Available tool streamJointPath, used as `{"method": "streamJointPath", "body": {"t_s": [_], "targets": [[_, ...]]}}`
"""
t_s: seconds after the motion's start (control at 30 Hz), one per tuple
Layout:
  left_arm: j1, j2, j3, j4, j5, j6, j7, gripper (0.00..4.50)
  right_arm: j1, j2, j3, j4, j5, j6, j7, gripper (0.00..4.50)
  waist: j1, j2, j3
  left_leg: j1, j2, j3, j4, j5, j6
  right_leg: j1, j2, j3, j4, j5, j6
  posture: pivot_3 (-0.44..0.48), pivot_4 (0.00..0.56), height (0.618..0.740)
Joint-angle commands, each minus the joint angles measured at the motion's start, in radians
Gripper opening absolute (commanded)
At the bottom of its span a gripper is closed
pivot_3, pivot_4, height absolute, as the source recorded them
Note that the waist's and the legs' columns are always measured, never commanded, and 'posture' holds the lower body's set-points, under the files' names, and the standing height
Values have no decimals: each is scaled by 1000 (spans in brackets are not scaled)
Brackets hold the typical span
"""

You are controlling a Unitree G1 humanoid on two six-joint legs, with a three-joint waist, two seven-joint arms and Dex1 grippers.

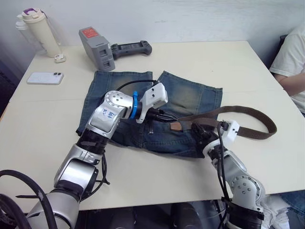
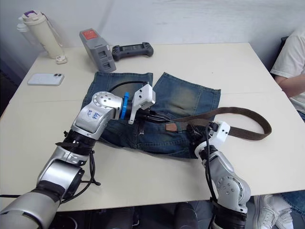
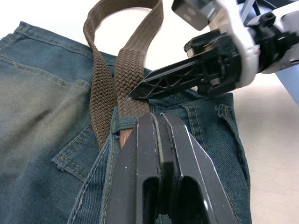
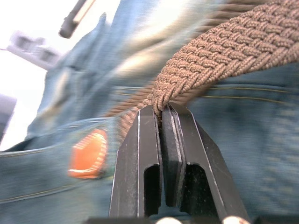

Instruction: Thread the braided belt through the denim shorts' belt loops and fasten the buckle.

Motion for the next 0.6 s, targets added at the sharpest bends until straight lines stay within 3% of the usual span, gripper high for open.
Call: {"method": "streamJointPath", "body": {"t_s": [0.03,0.27,0.4,0.5,0.6], "targets": [[3,-4,0,-30,0,-13,0,23,11,-35,61,-30,-30,16,16,0,0,0,0,0,0,0,0,0,0,0,0,0,0,0,0,0,150,740],[4,1,-1,-37,2,-7,0,23,-12,-50,128,46,-160,-42,14,0,-1,0,0,0,0,0,0,0,0,0,0,0,0,0,0,0,150,740],[8,15,0,-41,5,-6,-4,23,-3,-50,110,6,-137,-31,16,0,0,0,0,0,0,0,0,0,0,0,0,0,0,0,0,0,150,740],[10,20,-2,-43,5,-6,-7,0,13,-56,81,-33,-91,-20,27,1075,1,0,0,0,0,0,0,0,0,0,0,0,0,0,0,0,150,740],[7,23,-4,-36,7,-10,-12,0,45,-100,61,-110,-52,22,21,2606,9,0,0,0,0,0,0,0,0,0,0,0,0,0,0,0,150,740]]}}
